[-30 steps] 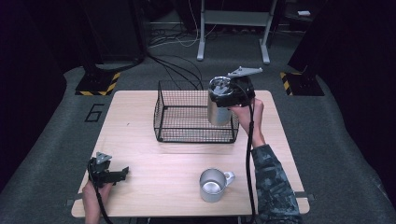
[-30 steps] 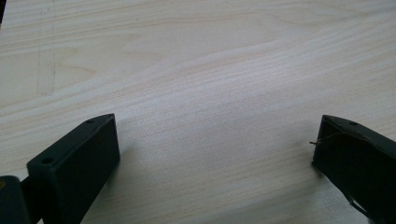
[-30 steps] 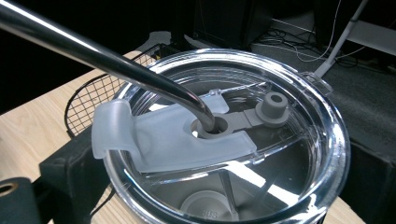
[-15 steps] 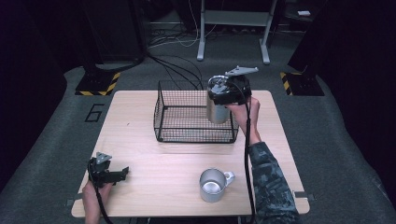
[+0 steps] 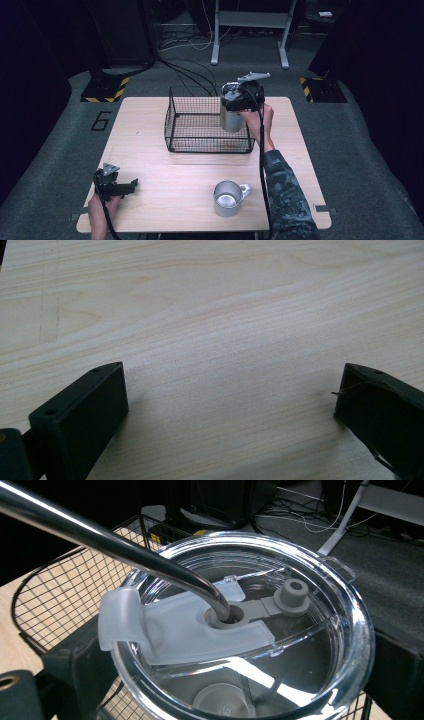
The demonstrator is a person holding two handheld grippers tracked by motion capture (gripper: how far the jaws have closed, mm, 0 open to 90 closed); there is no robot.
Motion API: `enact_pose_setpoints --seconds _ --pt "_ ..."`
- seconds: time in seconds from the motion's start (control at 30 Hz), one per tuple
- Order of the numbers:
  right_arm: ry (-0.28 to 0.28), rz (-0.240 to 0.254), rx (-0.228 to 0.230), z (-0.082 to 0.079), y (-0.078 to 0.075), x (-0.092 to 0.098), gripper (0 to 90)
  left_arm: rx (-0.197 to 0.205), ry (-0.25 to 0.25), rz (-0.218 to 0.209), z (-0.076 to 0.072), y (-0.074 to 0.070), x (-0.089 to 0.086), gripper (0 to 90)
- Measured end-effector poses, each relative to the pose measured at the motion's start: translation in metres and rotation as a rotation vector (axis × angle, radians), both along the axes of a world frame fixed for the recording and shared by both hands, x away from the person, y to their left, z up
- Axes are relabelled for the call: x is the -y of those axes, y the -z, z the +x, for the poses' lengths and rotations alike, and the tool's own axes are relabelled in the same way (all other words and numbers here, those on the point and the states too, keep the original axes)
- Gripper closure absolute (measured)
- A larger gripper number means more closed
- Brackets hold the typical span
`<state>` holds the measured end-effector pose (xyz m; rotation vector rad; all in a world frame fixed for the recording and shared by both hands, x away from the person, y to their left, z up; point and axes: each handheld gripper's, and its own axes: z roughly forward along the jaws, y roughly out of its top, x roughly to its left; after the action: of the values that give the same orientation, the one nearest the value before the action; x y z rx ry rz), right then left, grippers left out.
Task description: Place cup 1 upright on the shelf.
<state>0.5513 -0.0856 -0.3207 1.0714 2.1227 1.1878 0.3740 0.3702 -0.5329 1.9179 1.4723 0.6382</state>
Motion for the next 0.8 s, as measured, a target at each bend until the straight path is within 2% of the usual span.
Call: enact_pose_setpoints --seconds 0.63,0.8 --pt "0.019 0.014 -0.055 0.019 0.024 -0.007 3.5 -0.003 0.002 -0.001 0.0 0.0 0.0 0.4" --pt "0.033 0.012 -0.085 0.023 0.034 -0.007 3.5 -0.002 0.0 0.002 0.0 0.0 0.0 0.4"
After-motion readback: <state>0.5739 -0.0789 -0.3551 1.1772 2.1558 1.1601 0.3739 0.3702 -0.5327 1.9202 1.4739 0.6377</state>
